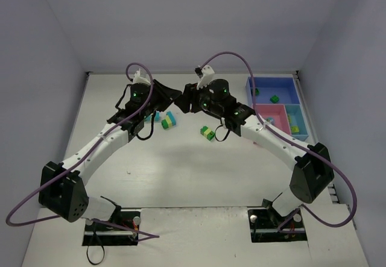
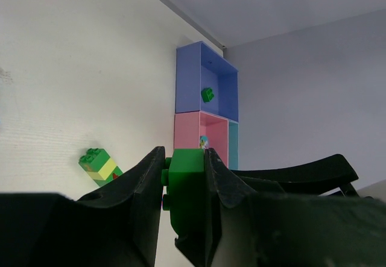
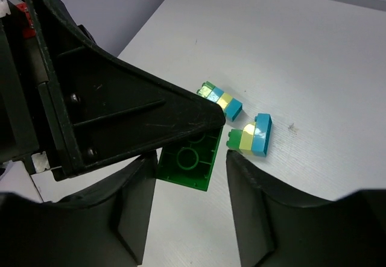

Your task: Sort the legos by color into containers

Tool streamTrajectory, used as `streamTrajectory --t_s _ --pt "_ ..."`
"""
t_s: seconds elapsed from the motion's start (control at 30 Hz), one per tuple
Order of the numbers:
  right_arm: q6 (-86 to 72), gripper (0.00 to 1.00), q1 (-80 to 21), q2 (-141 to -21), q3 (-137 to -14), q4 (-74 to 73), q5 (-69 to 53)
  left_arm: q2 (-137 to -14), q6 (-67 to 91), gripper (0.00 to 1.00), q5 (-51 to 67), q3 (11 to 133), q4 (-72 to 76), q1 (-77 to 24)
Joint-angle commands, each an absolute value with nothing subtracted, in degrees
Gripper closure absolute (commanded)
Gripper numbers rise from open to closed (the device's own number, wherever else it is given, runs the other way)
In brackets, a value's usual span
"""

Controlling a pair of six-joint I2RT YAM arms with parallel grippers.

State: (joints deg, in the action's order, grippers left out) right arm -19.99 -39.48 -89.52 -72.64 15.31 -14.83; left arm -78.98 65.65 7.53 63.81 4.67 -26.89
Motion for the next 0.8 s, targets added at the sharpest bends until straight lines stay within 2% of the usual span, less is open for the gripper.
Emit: streamTrajectory --t_s 0.0,0.07,0.1,0.17,0.2,0.23,0.3,0.33,0.43,0.53,0.63,0.77 --pt "-18.5 0.57 -39.8 -88.8 -73.7 22.6 -13.3 -76.7 67.4 0.96 8.2 63.5 9.6 -27.5" --pt "-18.5 0.64 -39.8 -89.0 -73.8 22.6 -13.4 -76.6 67.7 0.96 8.2 63.3 9.6 -27.6" --pt "-18.5 0.75 -39.9 -89.1 -73.8 22.6 -13.5 -76.6 67.7 0.96 8.2 63.3 9.6 -27.5" --pt "-18.5 0.84 -39.9 -89.1 -73.7 22.3 -13.8 -76.5 67.5 0.96 8.2 63.3 9.5 -27.6" --pt "-18.5 0.94 -39.9 -88.9 -73.4 22.2 -13.7 -76.5 67.3 0.96 8.3 63.3 9.5 -27.5" --pt "-18.5 0.99 -39.8 -88.9 -73.1 22.1 -13.5 -76.4 66.9 0.91 8.3 63.3 9.4 -27.6" --pt "-18.3 1.0 -39.8 -88.2 -72.2 21.9 -12.7 -76.4 66.2 0.8 8.2 63.5 9.1 -27.5" --pt "-18.1 1.0 -39.6 -87.7 -71.7 21.4 -12.6 -76.2 65.6 0.6 7.8 63.4 8.4 -27.6" --pt "-17.3 1.0 -39.2 -86.6 -70.1 20.0 -10.4 -76.1 63.6 0.31 6.1 63.5 6.5 -27.4" --pt "-16.4 1.0 -37.4 -85.8 -68.5 18.0 -8.4 -75.6 60.3 0.22 3.4 64.3 3.3 -26.7" --pt "-14.4 1.0 -33.8 -85.3 -67.8 14.2 -4.9 -75.0 56.5 0.21 2.2 65.5 0.1 -24.1" --pt "-12.8 1.0 -24.2 -84.6 -68.0 10.8 -0.6 -73.2 48.4 0.21 0.9 65.7 -5.2 -21.0"
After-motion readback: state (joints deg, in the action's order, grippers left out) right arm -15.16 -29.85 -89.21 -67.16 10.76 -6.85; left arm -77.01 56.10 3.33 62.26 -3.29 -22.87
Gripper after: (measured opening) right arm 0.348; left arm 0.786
